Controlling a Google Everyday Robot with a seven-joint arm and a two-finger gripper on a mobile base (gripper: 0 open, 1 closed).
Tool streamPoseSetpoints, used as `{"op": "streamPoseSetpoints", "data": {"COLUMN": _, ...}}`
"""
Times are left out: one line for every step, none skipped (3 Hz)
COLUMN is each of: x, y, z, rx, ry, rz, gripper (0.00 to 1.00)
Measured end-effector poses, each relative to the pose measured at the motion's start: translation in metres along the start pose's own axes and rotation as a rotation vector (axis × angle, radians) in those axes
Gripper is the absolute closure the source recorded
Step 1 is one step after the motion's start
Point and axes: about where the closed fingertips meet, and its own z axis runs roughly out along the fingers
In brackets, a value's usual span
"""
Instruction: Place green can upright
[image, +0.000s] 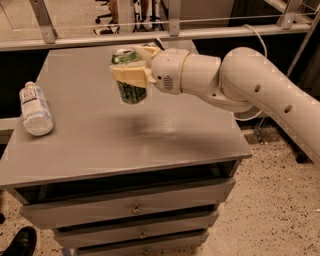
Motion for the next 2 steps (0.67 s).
{"op": "streamPoseSetpoints", "data": {"x": 0.003, "y": 0.002, "z": -0.001, "rx": -0.032, "ry": 0.023, "rz": -0.029, "gripper": 1.00}}
{"op": "streamPoseSetpoints", "data": {"x": 0.008, "y": 0.002, "z": -0.015, "rx": -0.076, "ry": 0.054, "rz": -0.067, "gripper": 1.00}}
